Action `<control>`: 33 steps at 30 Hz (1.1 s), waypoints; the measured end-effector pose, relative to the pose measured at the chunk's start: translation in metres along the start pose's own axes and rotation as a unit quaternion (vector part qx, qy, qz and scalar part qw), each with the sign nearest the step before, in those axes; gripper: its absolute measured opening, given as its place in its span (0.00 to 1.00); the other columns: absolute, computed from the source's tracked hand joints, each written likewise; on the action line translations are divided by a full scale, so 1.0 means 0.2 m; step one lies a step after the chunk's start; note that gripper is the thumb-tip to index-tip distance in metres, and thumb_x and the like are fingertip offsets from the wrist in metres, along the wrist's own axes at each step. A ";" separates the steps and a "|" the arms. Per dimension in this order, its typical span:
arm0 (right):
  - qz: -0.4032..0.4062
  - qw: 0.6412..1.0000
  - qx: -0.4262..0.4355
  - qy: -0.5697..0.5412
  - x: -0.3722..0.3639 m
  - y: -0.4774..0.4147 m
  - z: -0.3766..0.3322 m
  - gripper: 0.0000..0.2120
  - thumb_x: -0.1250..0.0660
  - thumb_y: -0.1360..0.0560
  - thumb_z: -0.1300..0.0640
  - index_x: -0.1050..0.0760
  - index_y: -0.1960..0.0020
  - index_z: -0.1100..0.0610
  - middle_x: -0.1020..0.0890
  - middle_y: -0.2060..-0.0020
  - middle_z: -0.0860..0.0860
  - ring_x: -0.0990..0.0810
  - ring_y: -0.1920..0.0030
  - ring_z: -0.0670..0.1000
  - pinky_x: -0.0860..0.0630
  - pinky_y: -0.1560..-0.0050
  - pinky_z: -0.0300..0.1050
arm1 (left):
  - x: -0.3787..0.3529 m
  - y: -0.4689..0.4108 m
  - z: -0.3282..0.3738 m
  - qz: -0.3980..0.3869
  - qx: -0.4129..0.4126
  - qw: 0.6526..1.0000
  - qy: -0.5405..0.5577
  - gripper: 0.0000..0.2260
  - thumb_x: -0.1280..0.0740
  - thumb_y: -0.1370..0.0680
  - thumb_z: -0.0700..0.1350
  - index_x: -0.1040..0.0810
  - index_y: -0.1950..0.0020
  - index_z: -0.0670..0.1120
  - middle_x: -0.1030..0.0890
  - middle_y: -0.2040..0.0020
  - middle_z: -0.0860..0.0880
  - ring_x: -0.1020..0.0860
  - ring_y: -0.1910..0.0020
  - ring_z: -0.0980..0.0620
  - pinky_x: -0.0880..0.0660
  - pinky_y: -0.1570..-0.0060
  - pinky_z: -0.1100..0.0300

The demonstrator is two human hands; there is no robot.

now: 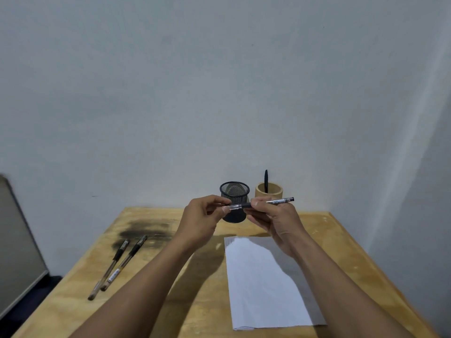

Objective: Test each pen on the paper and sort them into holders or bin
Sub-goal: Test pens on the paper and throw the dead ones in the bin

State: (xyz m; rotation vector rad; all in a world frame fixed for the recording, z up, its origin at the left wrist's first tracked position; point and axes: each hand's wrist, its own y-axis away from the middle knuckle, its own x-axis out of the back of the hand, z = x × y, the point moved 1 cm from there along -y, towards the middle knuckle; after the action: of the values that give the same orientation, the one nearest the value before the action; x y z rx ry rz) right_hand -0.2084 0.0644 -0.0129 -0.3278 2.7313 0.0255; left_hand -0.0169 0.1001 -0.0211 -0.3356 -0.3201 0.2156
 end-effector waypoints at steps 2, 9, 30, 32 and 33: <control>0.000 1.000 0.001 -0.013 0.00 0.00 0.00 0.02 0.30 0.24 0.69 0.19 0.53 0.64 0.14 0.55 0.61 0.12 0.54 0.56 0.15 0.51 0.46 | 0.00 0.00 -0.01 0.004 0.004 1.000 0.010 0.06 0.28 0.23 0.42 0.14 0.52 0.53 0.14 0.60 0.51 0.20 0.60 0.54 0.22 0.49 0.45; -0.005 1.000 0.002 -0.022 -0.01 0.00 0.01 0.06 0.29 0.25 0.68 0.21 0.49 0.68 0.15 0.52 0.64 0.12 0.54 0.56 0.15 0.52 0.46 | -0.01 0.01 0.00 0.013 0.014 0.999 0.037 0.06 0.28 0.23 0.40 0.14 0.49 0.48 0.13 0.58 0.48 0.18 0.59 0.54 0.19 0.46 0.45; 0.023 1.000 -0.011 0.016 -0.01 0.02 0.00 0.10 0.25 0.25 0.61 0.17 0.47 0.66 0.12 0.54 0.60 0.12 0.51 0.55 0.15 0.48 0.47 | -0.06 0.01 0.06 0.066 0.064 0.986 0.139 0.05 0.30 0.22 0.38 0.15 0.50 0.44 0.14 0.56 0.46 0.16 0.55 0.54 0.18 0.47 0.50; 0.070 0.993 0.038 0.085 0.00 0.03 -0.02 0.12 0.24 0.26 0.59 0.18 0.46 0.63 0.12 0.58 0.54 0.13 0.56 0.52 0.17 0.54 0.44 | -0.05 0.00 0.06 0.080 0.066 0.986 0.131 0.05 0.31 0.22 0.38 0.15 0.52 0.45 0.14 0.58 0.48 0.17 0.57 0.57 0.18 0.48 0.50; 0.095 0.983 0.069 0.140 0.01 0.02 -0.02 0.14 0.23 0.27 0.58 0.20 0.45 0.62 0.13 0.59 0.51 0.15 0.58 0.50 0.20 0.56 0.44 | -0.04 0.01 0.07 0.082 0.065 0.987 0.123 0.06 0.31 0.22 0.38 0.15 0.52 0.45 0.14 0.59 0.48 0.17 0.57 0.58 0.18 0.48 0.50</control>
State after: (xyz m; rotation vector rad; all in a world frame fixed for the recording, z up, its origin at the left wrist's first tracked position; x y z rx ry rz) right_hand -0.2122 0.0687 -0.0095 -0.0314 3.0133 -0.1695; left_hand -0.0301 0.1027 -0.0116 -0.2554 -0.0331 0.3508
